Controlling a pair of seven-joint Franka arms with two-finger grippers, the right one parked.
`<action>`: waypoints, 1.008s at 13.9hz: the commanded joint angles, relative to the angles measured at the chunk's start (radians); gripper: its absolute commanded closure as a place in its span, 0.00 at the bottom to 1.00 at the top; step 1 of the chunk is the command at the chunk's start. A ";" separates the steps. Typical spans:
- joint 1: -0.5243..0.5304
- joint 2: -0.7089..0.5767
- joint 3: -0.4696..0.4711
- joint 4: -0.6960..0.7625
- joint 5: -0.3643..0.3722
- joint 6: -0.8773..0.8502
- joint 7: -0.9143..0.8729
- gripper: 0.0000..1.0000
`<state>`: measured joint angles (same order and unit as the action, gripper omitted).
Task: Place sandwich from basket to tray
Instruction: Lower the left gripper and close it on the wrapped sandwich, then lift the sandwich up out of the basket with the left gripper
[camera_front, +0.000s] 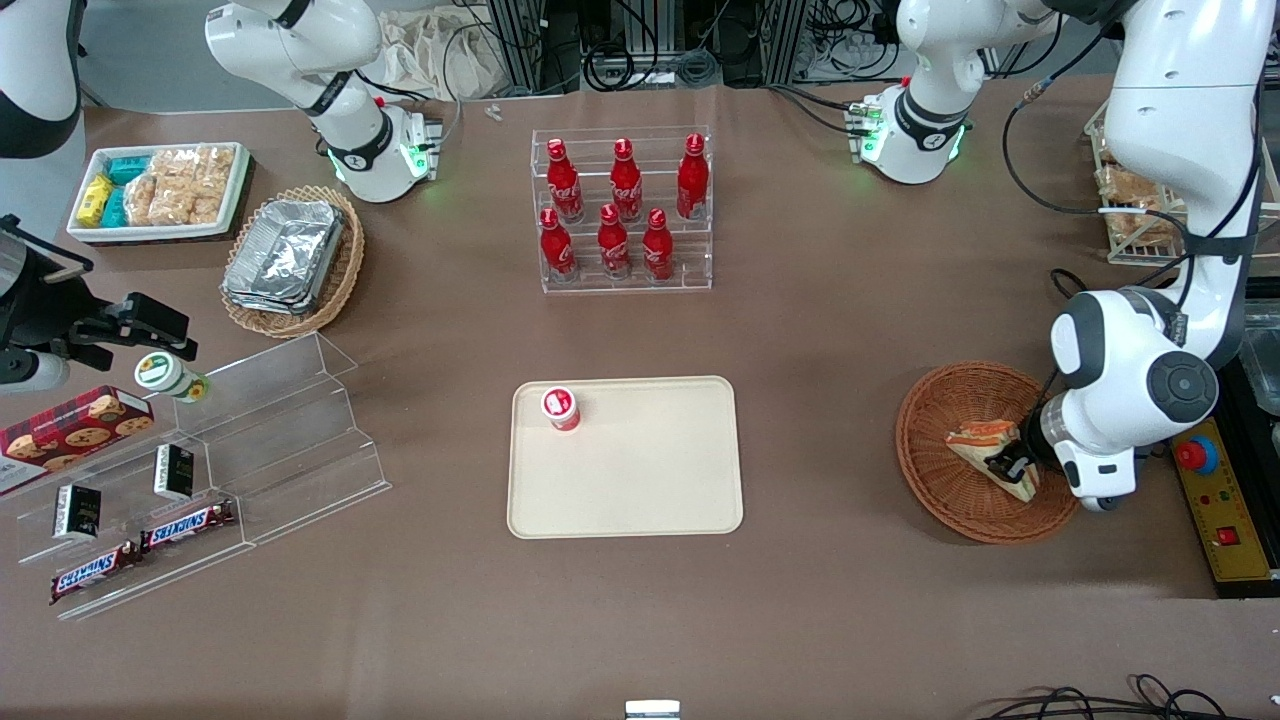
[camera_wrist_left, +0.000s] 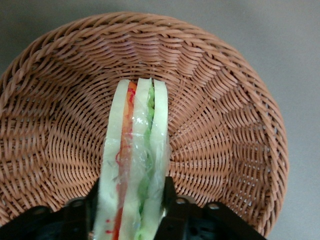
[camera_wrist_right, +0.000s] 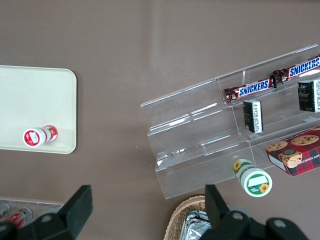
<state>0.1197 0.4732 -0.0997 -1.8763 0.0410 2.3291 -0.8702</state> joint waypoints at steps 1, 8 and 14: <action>0.005 -0.082 -0.006 -0.023 0.019 -0.045 -0.055 1.00; -0.008 -0.156 -0.027 0.408 0.002 -0.718 -0.035 1.00; -0.006 -0.214 -0.210 0.482 -0.001 -0.849 0.132 1.00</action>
<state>0.1091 0.2755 -0.2768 -1.4040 0.0402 1.5213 -0.8364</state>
